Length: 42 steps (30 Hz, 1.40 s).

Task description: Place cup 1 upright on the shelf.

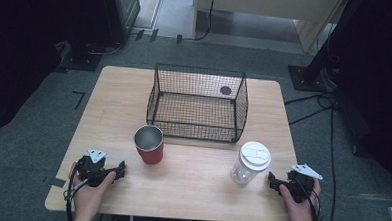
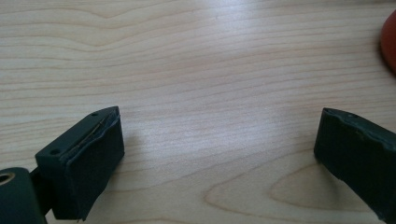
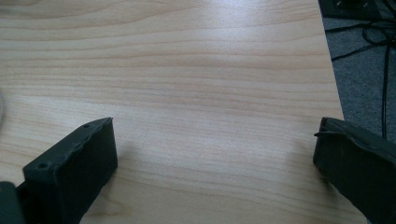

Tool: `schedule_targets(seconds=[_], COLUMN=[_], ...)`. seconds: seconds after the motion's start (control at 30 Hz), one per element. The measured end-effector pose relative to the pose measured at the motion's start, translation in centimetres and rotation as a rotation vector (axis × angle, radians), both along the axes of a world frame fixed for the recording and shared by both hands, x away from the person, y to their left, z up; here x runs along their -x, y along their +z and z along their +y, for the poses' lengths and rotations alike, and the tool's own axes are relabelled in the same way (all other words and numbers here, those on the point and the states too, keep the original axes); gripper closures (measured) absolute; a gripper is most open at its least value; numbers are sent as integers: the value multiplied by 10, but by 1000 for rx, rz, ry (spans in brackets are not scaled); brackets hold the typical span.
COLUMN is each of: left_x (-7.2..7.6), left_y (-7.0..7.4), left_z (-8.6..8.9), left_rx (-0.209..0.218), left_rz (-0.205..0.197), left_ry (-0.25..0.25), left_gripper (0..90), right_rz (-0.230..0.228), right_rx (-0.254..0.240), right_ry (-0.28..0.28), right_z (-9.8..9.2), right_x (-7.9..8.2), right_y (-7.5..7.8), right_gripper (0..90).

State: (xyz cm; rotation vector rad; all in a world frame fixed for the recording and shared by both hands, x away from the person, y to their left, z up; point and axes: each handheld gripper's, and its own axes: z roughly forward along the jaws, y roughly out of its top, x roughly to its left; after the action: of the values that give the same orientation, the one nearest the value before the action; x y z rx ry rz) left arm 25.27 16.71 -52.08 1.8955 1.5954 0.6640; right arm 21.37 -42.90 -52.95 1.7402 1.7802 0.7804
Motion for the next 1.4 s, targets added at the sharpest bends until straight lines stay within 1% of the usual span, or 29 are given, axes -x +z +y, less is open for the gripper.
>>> schedule_targets(seconds=[0.1,0.17,0.2,0.27,0.3,0.33,0.37,0.43,0.5,0.77,0.9,0.93,0.97,1.07,1.2,1.27,1.4], left_x=[1,2,4,6,8,8,8,10,11,15,17,17,18,20,19,18,15], left_y=[0,2,3,8,10,10,13,19,23,39,49,49,53,59,65,66,69], left_z=[1,2,2,3,3,3,2,-1,-4,-13,-18,-18,-21,-27,-34,-36,-45], left_rx=[-1,1,12,21,17,17,18,23,20,34,48,48,59,68,75,74,89], left_rz=[-1,12,14,-4,-13,-13,-20,-21,-26,-56,-76,-76,-88,-99,-113,-114,-115], left_ry=[-12,-9,-31,-55,-58,-58,-69,-95,-107,-154,-179,-179,-195,-218,-243,-250,-274], left_gripper=[39,42,42,33,32,33,33,33,32,33,33,33,33,33,33,33,33], right_rz=[1,1,1,1,1,1,1,1,1,1,1,1,1,1,1,1,1], right_rx=[-1,0,0,-1,-1,-1,-1,-1,-1,-1,-2,-1,0,-1,-2,-2,-2], right_ry=[0,-1,-1,-1,-1,-1,-1,-1,0,-1,-1,-1,-1,-1,-1,0,-1], right_z=[0,0,0,0,0,0,0,0,0,0,0,0,0,0,0,0,0], right_x=[0,0,0,0,0,0,0,0,0,0,0,0,0,0,0,0,0], right_y=[0,0,0,0,0,0,0,0,0,0,0,0,0,0,0,0,0], right_gripper=[0,0,0,0,0,0,0,0,0,0,0,0,0,0,0,0,0])
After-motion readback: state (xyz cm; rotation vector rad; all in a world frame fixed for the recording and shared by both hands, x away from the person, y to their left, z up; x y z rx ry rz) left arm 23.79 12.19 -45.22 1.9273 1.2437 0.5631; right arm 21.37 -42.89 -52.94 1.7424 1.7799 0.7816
